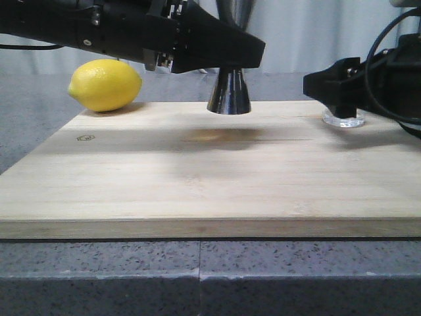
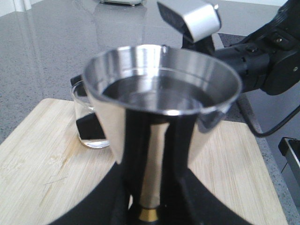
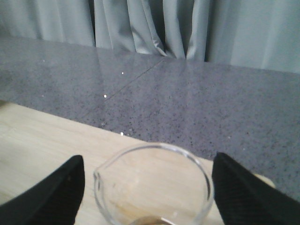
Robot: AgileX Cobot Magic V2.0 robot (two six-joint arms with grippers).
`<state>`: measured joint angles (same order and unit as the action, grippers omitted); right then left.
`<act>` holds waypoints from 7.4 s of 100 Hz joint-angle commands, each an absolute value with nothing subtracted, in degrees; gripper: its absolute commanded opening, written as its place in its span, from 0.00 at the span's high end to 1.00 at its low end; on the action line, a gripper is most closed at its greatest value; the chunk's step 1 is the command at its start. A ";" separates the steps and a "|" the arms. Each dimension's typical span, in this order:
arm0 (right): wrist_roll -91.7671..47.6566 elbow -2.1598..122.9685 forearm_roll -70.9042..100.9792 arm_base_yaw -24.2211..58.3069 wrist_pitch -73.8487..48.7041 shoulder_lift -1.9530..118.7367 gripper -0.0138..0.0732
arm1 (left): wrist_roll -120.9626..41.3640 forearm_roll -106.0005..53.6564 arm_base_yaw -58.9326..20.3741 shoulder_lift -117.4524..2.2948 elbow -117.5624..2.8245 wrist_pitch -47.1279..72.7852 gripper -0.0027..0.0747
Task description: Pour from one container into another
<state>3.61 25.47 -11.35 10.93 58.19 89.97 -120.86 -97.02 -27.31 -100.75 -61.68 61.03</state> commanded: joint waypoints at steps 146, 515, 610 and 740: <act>3.54 26.68 -10.97 10.54 64.53 76.89 0.24 | -129.71 -103.82 -19.97 -103.51 -62.02 72.59 0.89; 14.85 42.34 -17.76 10.72 -6.60 54.15 0.32 | -50.08 -32.34 -16.92 -67.55 -63.96 41.27 0.31; 12.49 53.61 -13.15 10.72 -51.82 44.89 0.35 | 6.58 8.27 -16.04 -55.25 -62.25 61.20 0.31; 12.61 50.82 -13.04 10.72 -44.33 33.53 0.92 | 10.84 8.52 -16.04 -48.85 -55.65 45.57 0.99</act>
